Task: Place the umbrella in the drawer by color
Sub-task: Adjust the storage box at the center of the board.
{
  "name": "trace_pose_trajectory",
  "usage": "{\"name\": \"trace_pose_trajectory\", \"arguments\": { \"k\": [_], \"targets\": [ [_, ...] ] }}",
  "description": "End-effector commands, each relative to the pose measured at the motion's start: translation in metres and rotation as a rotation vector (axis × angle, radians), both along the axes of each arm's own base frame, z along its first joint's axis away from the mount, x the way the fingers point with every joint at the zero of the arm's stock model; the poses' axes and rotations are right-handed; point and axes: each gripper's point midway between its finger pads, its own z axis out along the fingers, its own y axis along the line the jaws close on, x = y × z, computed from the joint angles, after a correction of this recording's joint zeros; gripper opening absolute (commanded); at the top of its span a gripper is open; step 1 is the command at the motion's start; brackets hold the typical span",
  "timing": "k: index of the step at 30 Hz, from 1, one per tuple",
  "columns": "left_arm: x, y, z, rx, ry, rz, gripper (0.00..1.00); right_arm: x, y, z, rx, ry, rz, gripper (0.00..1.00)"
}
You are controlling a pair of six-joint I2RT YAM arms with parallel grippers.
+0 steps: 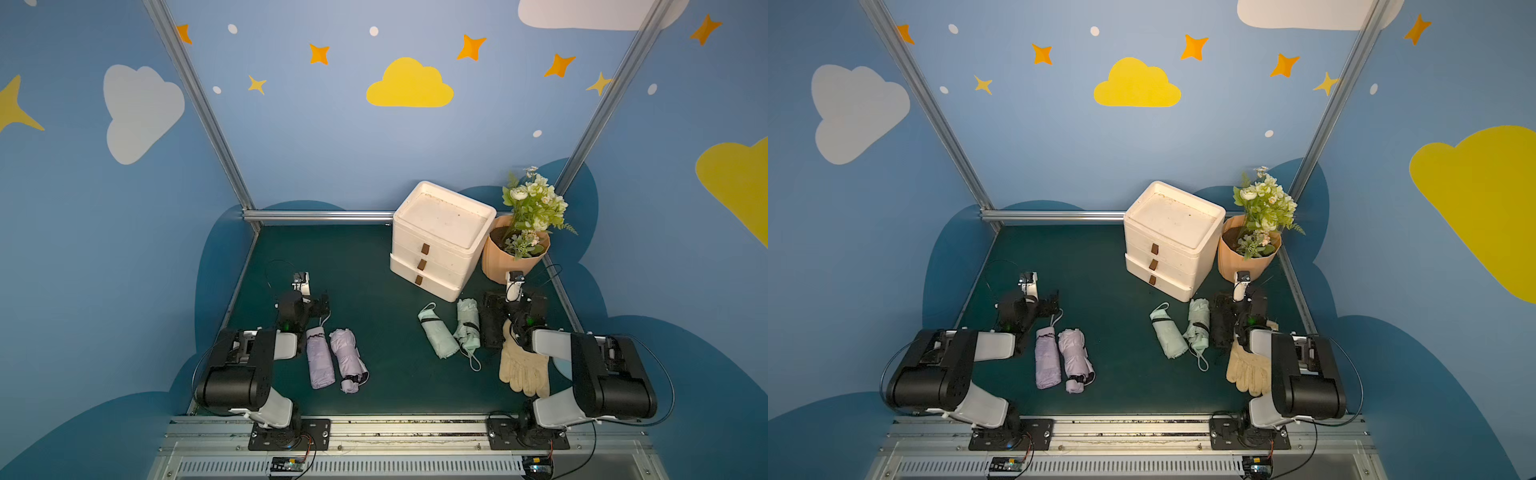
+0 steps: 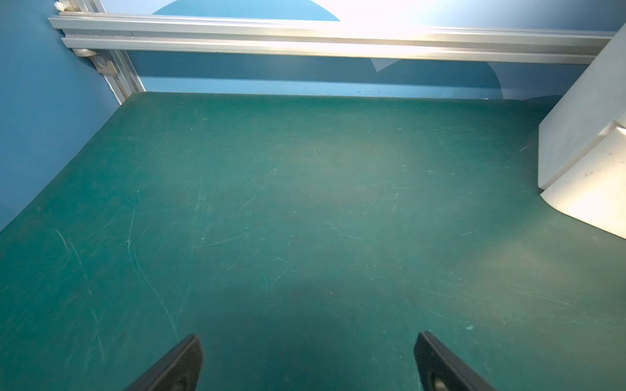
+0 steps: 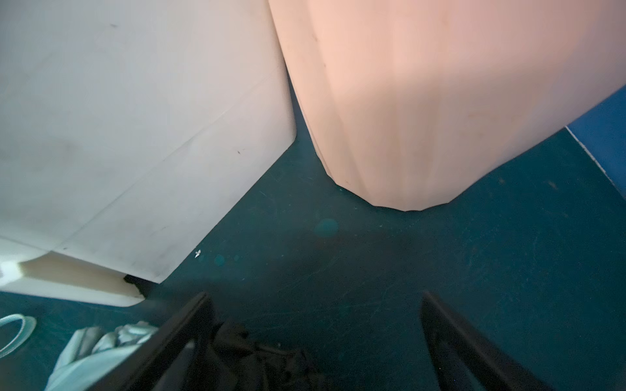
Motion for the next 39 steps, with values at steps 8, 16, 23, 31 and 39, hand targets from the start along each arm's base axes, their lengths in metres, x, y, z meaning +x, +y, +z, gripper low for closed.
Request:
{"name": "trace_pose_trajectory", "arguments": {
  "k": [8, 16, 23, 31, 39],
  "targets": [
    [0.002, 0.0, 0.006, 0.011, -0.016, -0.002, 1.0, 0.004, 0.001, 0.009, -0.012, -0.016, 0.009, 0.98],
    [-0.001, -0.004, 0.033, 0.019, -0.086, -0.024, 1.0, 0.003, -0.011, 0.016, -0.012, -0.03, -0.055, 0.98],
    [-0.008, -0.006, 0.124, -0.144, -0.081, 0.031, 1.0, -0.03, -0.028, 0.072, 0.05, 0.003, -0.203, 0.98],
    [0.031, -0.086, 0.192, -0.484, 0.031, -0.301, 1.0, -0.078, 0.047, 0.151, 0.42, -0.039, 0.059, 0.98],
    [0.093, -0.175, 0.235, -0.535, 0.038, -0.612, 1.0, -0.074, 0.104, 0.203, 0.642, -0.018, 0.237, 0.98]
  ]
}}
